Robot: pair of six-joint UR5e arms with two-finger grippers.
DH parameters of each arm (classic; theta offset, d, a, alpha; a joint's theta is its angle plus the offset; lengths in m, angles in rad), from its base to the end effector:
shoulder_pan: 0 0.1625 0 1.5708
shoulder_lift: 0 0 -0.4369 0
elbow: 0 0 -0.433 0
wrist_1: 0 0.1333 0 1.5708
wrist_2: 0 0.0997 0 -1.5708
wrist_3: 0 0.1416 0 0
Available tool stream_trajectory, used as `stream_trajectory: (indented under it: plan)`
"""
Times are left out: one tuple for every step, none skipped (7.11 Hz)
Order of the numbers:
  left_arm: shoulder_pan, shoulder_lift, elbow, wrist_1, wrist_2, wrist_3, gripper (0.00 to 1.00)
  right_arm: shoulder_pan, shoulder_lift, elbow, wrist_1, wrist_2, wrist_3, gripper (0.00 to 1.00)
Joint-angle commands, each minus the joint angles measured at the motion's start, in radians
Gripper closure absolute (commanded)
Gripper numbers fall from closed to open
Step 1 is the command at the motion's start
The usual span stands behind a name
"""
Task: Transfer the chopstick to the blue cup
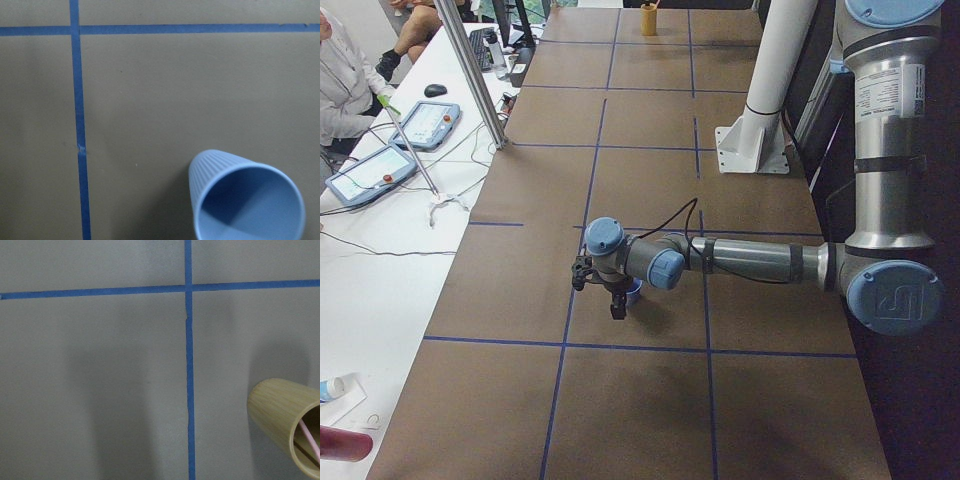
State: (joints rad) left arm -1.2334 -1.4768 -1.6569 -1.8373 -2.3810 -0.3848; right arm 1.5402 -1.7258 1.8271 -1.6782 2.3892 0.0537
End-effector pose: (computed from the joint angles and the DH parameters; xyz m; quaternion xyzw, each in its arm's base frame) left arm 0.1409 -0.4946 0.6698 -0.0272 0.4075 0.0292 0.9123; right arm 0.0158 -0.4631 0.6477 -0.0196 -0.3974 0.0118 0.9174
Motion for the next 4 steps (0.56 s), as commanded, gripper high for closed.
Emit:
stream_trajectory:
  plan:
    - [0.025, -0.028, 0.034, -0.003, -0.003, -0.002, 0.07, 0.000, 0.000, 0.000, 0.000, 0.004, 0.000, 0.00]
    - [0.044, -0.055, 0.060, -0.005, -0.004, -0.002, 0.28, 0.000, 0.000, 0.000, 0.000, 0.007, 0.000, 0.00]
    - [0.054, -0.063, 0.066, -0.005, -0.035, 0.000, 0.84, 0.000, 0.000, 0.000, 0.000, 0.007, 0.000, 0.00]
    - [0.060, -0.063, 0.063, -0.008, -0.084, 0.000, 0.99, 0.000, 0.000, -0.002, 0.000, 0.007, -0.002, 0.00]
